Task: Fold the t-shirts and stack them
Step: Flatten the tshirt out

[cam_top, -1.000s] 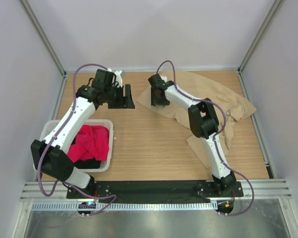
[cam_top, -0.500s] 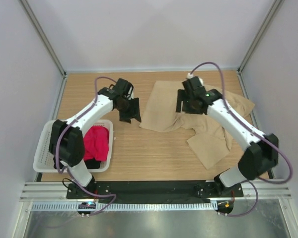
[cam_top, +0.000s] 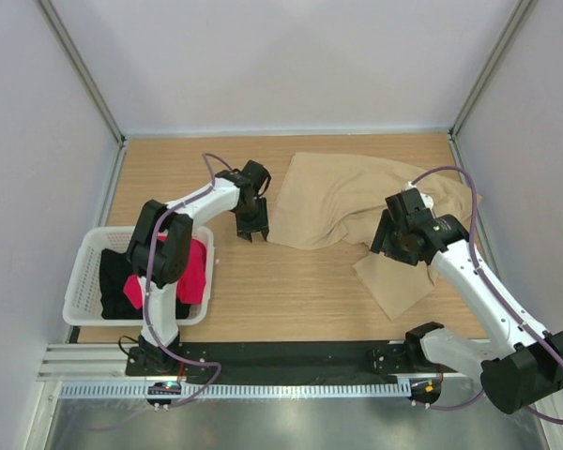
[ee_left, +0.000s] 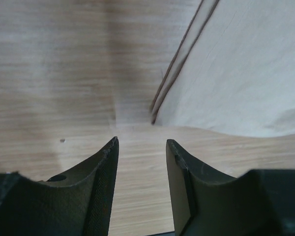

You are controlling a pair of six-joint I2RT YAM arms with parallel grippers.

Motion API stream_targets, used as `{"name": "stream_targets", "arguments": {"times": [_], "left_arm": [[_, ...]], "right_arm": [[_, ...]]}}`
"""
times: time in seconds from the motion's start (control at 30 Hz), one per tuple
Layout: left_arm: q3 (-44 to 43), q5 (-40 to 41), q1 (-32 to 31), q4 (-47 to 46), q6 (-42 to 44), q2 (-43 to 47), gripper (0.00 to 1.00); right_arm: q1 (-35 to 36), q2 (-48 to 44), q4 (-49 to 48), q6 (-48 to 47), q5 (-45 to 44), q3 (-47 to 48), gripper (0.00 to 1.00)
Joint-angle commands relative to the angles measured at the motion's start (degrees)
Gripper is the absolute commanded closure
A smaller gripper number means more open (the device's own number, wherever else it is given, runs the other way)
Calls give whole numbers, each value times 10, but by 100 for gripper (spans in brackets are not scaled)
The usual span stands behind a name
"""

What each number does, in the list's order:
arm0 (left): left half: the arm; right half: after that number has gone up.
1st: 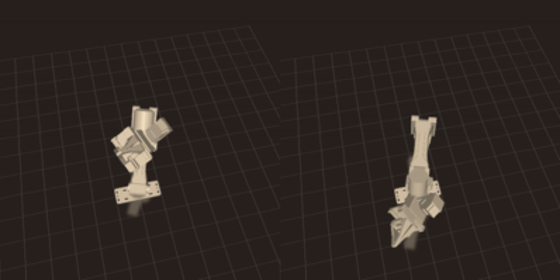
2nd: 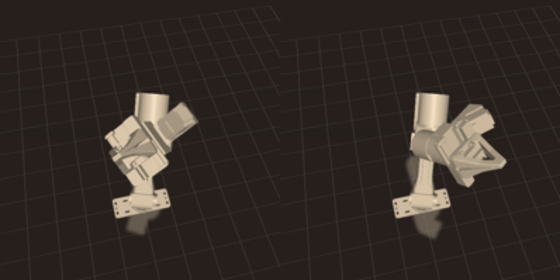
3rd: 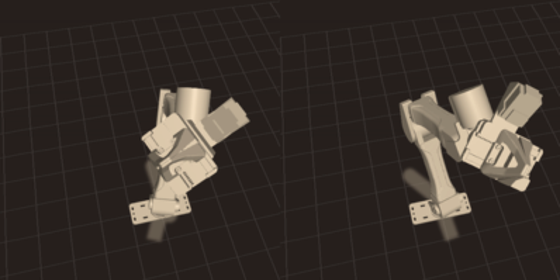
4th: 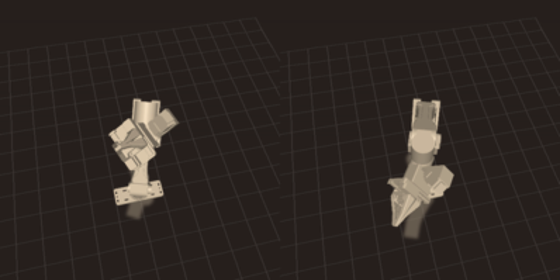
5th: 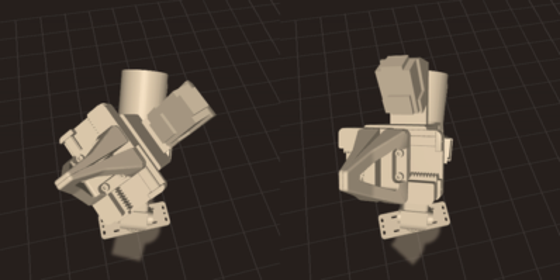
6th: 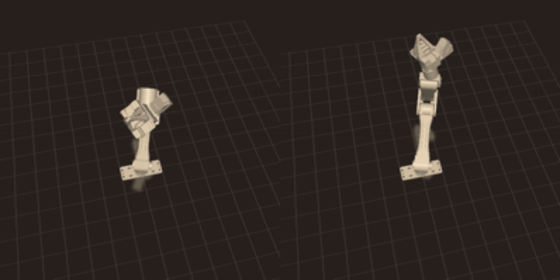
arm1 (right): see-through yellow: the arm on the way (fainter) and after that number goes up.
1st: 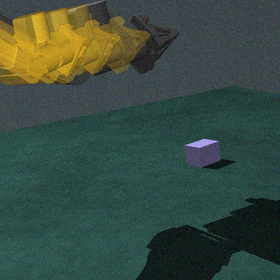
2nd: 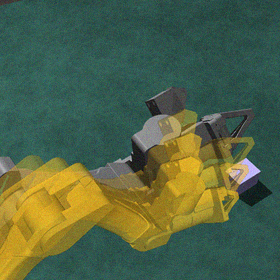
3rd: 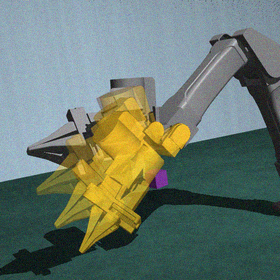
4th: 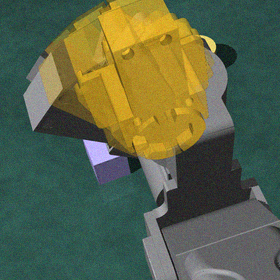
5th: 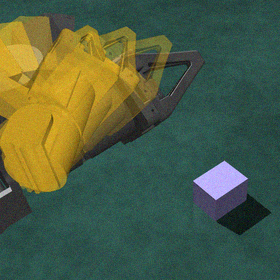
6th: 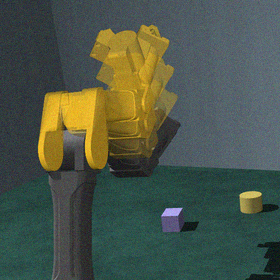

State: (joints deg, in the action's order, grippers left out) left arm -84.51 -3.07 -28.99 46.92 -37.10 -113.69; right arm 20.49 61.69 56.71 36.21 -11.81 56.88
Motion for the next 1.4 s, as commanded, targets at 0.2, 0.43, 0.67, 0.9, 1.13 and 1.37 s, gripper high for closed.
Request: {"name": "stream_targets", "arguments": {"times": [0.2,0.43,0.67,0.9,1.13,1.37], "left_arm": [[-41,-17,10,-40,-29,-54,52],[-45,-23,13,-37,-33,-74,57],[-42,-40,12,-17,-53,-78,60],[-46,-47,11,-5,-69,-89,66],[-78,-26,11,6,-66,-111,71],[-120,27,29,14,-30,-98,100]], "right_arm": [[-12,12,10,4,-2,31,38],[-19,21,9,2,4,31,39],[-24,28,12,2,-4,41,39],[-26,22,7,4,-7,39,39],[-27,19,18,8,-2,40,39],[-26,44,41,4,49,17,36]]}}
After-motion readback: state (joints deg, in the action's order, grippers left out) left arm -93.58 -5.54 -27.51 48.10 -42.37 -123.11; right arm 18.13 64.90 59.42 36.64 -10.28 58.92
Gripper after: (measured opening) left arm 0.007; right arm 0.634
